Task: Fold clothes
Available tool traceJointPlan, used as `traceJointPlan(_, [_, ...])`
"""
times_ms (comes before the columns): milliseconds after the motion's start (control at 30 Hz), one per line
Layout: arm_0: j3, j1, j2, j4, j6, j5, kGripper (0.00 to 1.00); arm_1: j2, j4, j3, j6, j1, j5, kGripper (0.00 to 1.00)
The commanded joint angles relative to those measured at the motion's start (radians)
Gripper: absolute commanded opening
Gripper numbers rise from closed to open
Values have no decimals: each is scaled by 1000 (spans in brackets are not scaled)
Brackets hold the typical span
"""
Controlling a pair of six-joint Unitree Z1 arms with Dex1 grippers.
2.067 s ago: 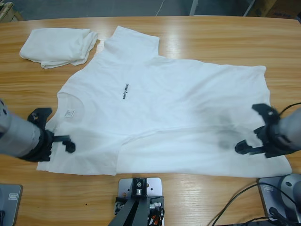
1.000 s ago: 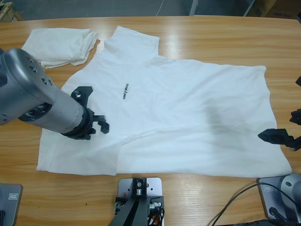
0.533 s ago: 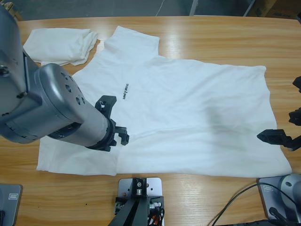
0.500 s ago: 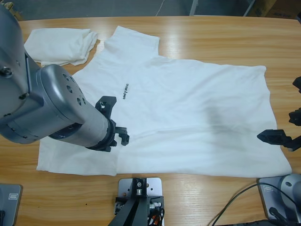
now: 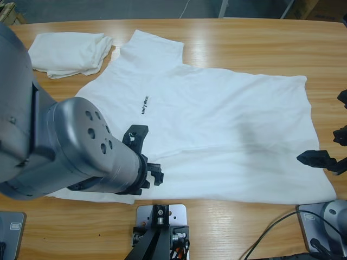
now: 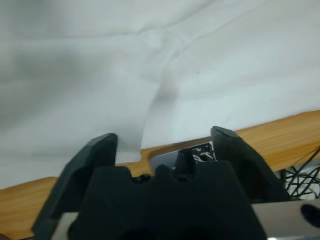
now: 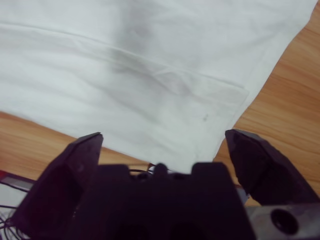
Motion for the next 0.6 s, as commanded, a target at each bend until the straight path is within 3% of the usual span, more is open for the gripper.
traceJointPlan(33, [20,7,-216,-3,90,51,0,-16,9,39,8,11,-5,977])
traceJointPlan(100, [50,7,-258,-3,77,50,0,-21,8,40,10,11,-3,977])
traceJointPlan(167, [156,11,-318,-55,0,53,0,-27,7,45,10,11,0,977])
traceJointPlan(267, [409,54,-367,-321,-45,28,0,-31,6,56,10,11,7,977])
traceJointPlan(367, [554,72,-358,-518,-64,8,0,-45,6,64,11,11,12,977])
traceJointPlan(600, [624,91,-252,-754,-87,-56,0,-21,-5,64,10,11,15,977])
